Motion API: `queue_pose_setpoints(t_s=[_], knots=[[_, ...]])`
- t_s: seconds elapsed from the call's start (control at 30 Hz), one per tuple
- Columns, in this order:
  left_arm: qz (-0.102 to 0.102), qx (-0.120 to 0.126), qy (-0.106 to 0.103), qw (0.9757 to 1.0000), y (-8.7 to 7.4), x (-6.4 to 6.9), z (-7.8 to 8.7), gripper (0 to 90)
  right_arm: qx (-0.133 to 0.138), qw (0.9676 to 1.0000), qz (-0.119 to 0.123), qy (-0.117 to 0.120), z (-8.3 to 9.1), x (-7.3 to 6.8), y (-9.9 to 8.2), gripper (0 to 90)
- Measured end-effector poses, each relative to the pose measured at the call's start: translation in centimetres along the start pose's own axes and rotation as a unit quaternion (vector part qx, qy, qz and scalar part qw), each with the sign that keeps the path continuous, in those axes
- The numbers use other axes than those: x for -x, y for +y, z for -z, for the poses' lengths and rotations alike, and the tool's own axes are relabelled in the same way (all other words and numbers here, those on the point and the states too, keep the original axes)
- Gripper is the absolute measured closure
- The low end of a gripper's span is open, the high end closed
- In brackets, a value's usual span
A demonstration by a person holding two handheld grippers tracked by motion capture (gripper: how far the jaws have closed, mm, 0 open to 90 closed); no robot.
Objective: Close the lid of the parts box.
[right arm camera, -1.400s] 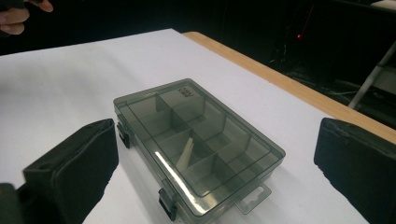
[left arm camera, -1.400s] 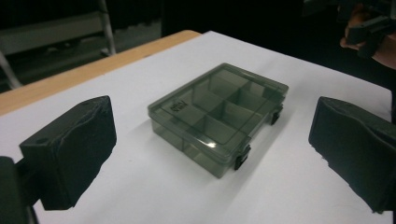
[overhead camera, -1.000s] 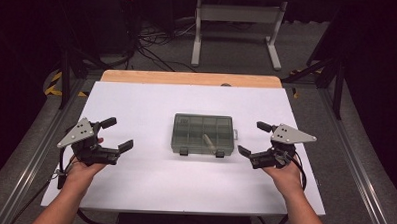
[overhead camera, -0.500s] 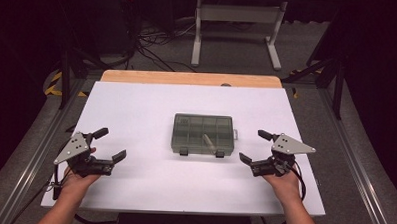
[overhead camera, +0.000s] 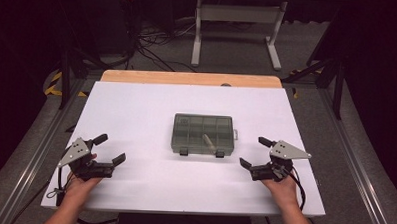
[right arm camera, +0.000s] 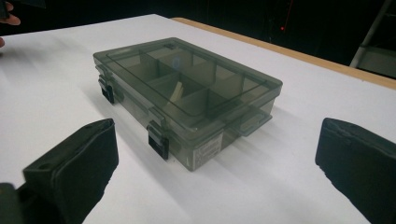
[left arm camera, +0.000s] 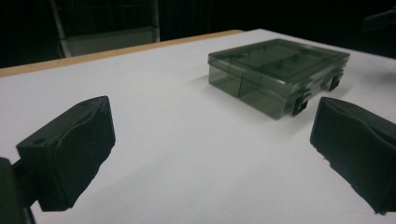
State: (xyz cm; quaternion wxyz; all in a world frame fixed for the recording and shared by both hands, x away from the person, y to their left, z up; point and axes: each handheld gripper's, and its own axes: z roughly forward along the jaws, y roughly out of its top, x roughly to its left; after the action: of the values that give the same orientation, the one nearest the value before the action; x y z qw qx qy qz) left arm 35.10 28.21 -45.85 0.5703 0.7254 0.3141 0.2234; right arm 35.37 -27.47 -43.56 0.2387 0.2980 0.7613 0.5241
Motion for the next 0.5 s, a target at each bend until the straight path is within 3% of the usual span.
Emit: queue_pose_setpoints(t_s=[0.3, 0.5], knots=[[-0.026, -0.014, -0.005, 0.9995, -0.3, 0.1, -0.4, 0.8, -0.007, 0.9999, -0.009, 0.000, -0.2, 0.0, -0.9, 0.0], [-0.005, -0.014, -0.007, 0.9999, -0.6, -0.4, -0.4, 0.7, -0.024, 0.9997, -0.006, 0.007, -0.7, 0.1, -1.3, 0.0]])
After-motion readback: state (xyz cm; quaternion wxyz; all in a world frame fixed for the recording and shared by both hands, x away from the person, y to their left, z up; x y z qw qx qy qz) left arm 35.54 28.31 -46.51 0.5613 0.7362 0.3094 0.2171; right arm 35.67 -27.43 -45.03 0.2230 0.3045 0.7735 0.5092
